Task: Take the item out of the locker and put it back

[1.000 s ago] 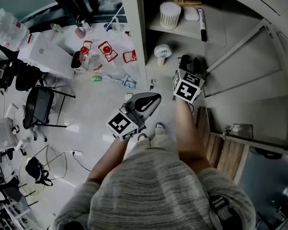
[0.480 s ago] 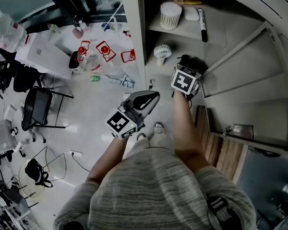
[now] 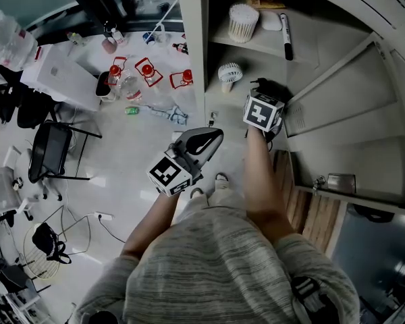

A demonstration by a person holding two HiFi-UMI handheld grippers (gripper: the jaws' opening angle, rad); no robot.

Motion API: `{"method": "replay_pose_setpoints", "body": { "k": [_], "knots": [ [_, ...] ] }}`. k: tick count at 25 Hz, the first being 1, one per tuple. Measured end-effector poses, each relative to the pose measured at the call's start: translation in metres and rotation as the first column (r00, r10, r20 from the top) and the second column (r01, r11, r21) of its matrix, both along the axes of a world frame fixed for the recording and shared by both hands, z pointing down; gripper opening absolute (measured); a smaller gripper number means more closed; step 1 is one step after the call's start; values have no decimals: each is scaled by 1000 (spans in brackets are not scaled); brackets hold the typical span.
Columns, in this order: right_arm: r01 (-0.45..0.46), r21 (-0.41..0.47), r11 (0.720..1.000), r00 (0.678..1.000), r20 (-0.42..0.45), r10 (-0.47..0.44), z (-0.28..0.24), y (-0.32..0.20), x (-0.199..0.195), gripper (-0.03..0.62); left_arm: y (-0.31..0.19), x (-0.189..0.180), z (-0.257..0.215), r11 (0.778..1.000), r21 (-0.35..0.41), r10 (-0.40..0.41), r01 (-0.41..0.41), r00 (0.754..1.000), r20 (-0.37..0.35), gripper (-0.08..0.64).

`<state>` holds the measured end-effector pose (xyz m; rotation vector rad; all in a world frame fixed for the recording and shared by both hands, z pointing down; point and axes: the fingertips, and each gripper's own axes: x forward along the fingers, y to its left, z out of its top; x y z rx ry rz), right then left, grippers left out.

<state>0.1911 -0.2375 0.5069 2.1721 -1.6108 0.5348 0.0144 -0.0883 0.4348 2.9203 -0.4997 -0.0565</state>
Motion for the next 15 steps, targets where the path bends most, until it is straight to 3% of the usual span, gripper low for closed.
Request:
{"method": "replay_pose_setpoints", "body": {
  "k": [5, 15],
  "knots": [
    [37, 102, 994, 999, -9, -36, -16, 6, -5, 29, 0, -2, -2, 1000, 3, -5, 5, 1000, 4, 9],
    [133, 265, 955, 990, -75, -117, -79, 15, -25, 28, 1, 3, -7, 1000, 14, 3, -3, 1000, -7, 9]
  ]
}}
